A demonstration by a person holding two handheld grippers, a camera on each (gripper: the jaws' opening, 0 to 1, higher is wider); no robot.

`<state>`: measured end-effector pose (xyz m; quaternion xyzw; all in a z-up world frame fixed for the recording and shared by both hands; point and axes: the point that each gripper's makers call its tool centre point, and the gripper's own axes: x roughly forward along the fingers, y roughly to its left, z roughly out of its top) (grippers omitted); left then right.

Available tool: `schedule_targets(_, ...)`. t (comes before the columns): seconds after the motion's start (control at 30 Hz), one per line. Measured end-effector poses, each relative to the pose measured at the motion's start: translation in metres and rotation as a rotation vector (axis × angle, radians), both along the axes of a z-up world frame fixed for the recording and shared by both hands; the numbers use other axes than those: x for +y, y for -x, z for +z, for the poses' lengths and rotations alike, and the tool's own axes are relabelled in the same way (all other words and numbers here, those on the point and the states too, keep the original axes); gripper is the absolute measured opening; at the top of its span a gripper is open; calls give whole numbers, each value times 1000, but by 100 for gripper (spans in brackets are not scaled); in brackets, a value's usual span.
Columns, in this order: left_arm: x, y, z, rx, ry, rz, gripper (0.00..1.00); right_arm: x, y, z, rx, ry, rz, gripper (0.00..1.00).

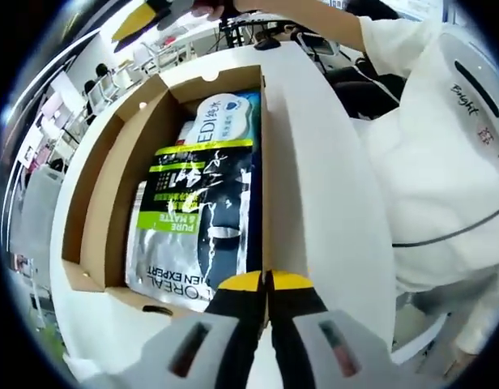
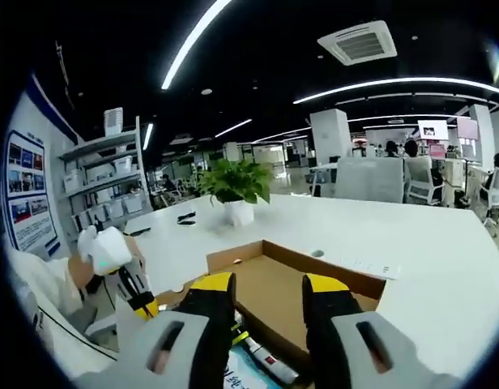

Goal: Operate the shoe box by opening the lid, removing the specified soft item, and placing it in the target area until the item is outside and the box remains undamaged.

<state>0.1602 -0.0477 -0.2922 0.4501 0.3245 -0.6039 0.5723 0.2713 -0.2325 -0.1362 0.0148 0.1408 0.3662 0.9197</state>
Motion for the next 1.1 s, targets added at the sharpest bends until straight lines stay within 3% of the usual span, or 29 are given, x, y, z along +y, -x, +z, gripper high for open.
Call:
schedule_targets(0.17,1,0,0,1,-3,10,1,7,11,-9,112,-63,48,36)
schedule_targets(0.23,1,0,0,-2,-4,2,1,6,12,-11,112,-49,55,36)
schedule_targets(0.43,1,-1,0,24,1,14,1,15,24,-15,226,-93,114,34)
schedule_targets(0.5,0,-1,0,33,-3,21,1,26,30,-12,291,-163,155,34)
schedule_targets(0.63,0,-1,0,38,-14,25,1,41,40,-19,398,-204,201,32)
schedule_targets(0.7,1,-1,0,39,-14,26,1,48,45,-22,509,-274,201,31)
schedule_targets(0.73,1,-1,0,38,-14,23,1,50,47,-21,532,-300,210,31)
schedule_targets(0.87,1,-1,0,35,-7,26,1,39,36,-36,528,-232,139,31)
schedule_targets(1.1,1,-1,0,33,-4,14,1,33,31,-39,552,-208,131,30)
